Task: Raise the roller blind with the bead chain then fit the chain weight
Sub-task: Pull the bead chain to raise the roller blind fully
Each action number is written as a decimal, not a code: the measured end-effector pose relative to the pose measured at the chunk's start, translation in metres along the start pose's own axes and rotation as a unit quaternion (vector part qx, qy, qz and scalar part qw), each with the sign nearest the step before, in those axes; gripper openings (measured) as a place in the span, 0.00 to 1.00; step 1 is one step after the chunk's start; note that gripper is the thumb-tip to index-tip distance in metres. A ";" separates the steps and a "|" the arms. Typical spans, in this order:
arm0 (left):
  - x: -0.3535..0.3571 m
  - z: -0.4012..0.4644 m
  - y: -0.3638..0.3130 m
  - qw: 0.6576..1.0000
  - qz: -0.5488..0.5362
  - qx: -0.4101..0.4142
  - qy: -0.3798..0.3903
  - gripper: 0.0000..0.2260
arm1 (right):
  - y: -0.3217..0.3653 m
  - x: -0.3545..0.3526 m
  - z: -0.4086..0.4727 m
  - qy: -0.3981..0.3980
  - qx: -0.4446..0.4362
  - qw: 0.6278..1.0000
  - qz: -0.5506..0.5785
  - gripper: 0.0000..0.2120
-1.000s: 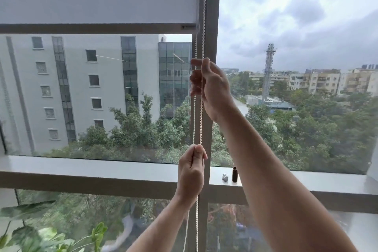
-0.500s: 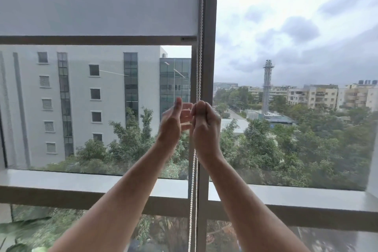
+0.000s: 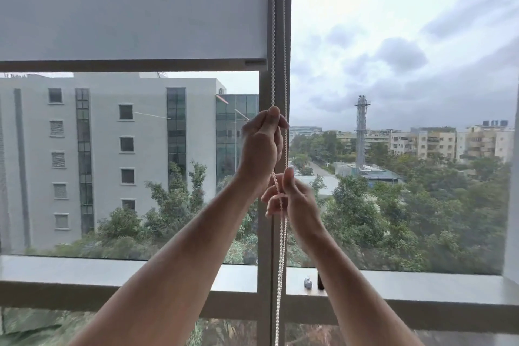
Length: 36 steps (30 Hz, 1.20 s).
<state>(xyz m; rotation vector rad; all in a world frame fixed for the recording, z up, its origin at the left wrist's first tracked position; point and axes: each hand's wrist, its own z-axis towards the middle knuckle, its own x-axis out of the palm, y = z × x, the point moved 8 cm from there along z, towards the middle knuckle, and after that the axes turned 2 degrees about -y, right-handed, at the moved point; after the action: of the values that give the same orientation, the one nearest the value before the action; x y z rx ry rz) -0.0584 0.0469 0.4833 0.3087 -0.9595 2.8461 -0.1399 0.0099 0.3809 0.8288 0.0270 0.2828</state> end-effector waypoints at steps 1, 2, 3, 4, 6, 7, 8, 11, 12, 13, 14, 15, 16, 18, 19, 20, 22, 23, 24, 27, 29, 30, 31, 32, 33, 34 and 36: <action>-0.001 -0.001 0.000 1.000 0.001 0.005 0.000 0.18 | 0.007 -0.006 0.009 -0.007 0.012 1.000 0.000 0.25; -0.001 -0.003 0.001 1.000 0.005 0.010 0.000 0.18 | 0.015 -0.011 0.019 -0.015 0.020 1.000 0.011 0.28; -0.002 -0.007 0.003 1.000 0.013 0.014 0.001 0.19 | 0.025 -0.015 0.031 -0.023 0.023 0.999 0.023 0.30; -0.003 -0.012 0.008 1.000 0.021 0.013 0.002 0.19 | 0.037 -0.016 0.042 -0.031 0.025 0.999 0.033 0.30; -0.006 -0.027 0.022 1.000 0.025 0.003 0.005 0.19 | 0.061 -0.011 0.062 -0.039 0.023 0.998 0.037 0.27; -0.008 -0.036 0.029 1.000 0.025 -0.001 0.006 0.19 | 0.073 -0.005 0.070 -0.033 0.018 0.998 0.040 0.25; -0.010 -0.045 0.036 1.000 0.026 -0.003 0.006 0.19 | 0.085 0.002 0.078 -0.023 0.014 0.999 0.045 0.24; -0.015 -0.064 0.053 0.999 0.035 -0.007 0.000 0.17 | 0.115 0.025 0.096 -0.004 0.006 0.997 0.077 0.21; -0.015 -0.067 0.055 0.999 0.040 -0.006 -0.002 0.17 | 0.122 0.030 0.101 -0.015 0.002 0.996 0.083 0.19; -0.015 -0.068 0.055 0.999 0.044 -0.003 -0.002 0.16 | 0.126 0.033 0.105 -0.036 -0.006 0.996 0.081 0.18; -0.016 -0.067 0.055 0.999 0.049 0.000 -0.001 0.16 | 0.130 0.035 0.107 -0.060 -0.021 0.995 0.071 0.17; -0.018 -0.065 0.054 0.999 0.053 0.004 0.001 0.16 | 0.133 0.037 0.107 -0.083 -0.043 0.994 0.056 0.17; -0.020 -0.063 0.054 0.998 0.059 0.007 0.001 0.16 | 0.135 0.038 0.106 -0.098 -0.069 0.992 0.040 0.18; -0.026 -0.058 0.056 0.998 0.065 0.012 0.003 0.16 | 0.142 0.039 0.101 -0.112 -0.122 0.986 0.017 0.17; -0.028 -0.056 0.057 0.998 0.062 0.016 0.008 0.16 | 0.147 0.039 0.098 -0.114 -0.144 0.983 0.010 0.17; -0.030 -0.054 0.057 0.997 0.065 0.025 0.019 0.17 | 0.152 0.038 0.095 -0.116 -0.161 0.980 0.007 0.16; -0.032 -0.052 0.060 0.992 0.116 0.043 0.039 0.21 | 0.162 0.036 0.092 -0.122 -0.186 0.975 0.013 0.16; -0.034 -0.049 0.061 0.988 0.143 0.050 0.039 0.25 | 0.165 0.036 0.089 -0.123 -0.197 0.973 0.016 0.16; -0.038 -0.043 0.061 0.986 0.155 0.050 0.023 0.27 | 0.168 0.036 0.086 -0.121 -0.208 0.971 0.015 0.15; -0.052 -0.019 0.048 0.989 0.139 0.024 -0.051 0.27 | 0.163 0.036 0.071 -0.117 -0.222 0.968 -0.006 0.15; -0.050 0.001 0.025 0.990 0.130 0.029 -0.056 0.25 | 0.152 0.034 0.061 -0.116 -0.221 0.968 -0.013 0.16; -0.045 0.010 0.013 0.989 0.135 0.034 -0.047 0.24 | 0.146 0.032 0.056 -0.115 -0.219 0.969 -0.016 0.17; -0.038 0.018 0.001 0.988 0.149 0.036 -0.033 0.23 | 0.141 0.030 0.051 -0.113 -0.216 0.970 -0.017 0.18; -0.029 0.025 -0.010 0.986 0.165 0.032 -0.016 0.23 | 0.135 0.029 0.047 -0.106 -0.213 0.971 -0.011 0.19; -0.021 0.031 -0.020 0.985 0.172 0.023 -0.003 0.23 | 0.129 0.028 0.043 -0.099 -0.213 0.972 -0.008 0.20; -0.014 0.036 -0.030 0.985 0.169 0.013 0.005 0.24 | 0.124 0.028 0.038 -0.096 -0.214 0.972 -0.010 0.22; -0.001 0.048 -0.049 0.990 0.138 -0.006 0.008 0.26 | 0.112 0.027 0.028 -0.096 -0.208 0.973 -0.018 0.21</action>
<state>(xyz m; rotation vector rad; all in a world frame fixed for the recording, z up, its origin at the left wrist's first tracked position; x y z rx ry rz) -0.0411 0.0569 0.5488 0.1622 -1.0947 3.0821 -0.1370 0.0681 0.4840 0.4353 -0.1921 0.1647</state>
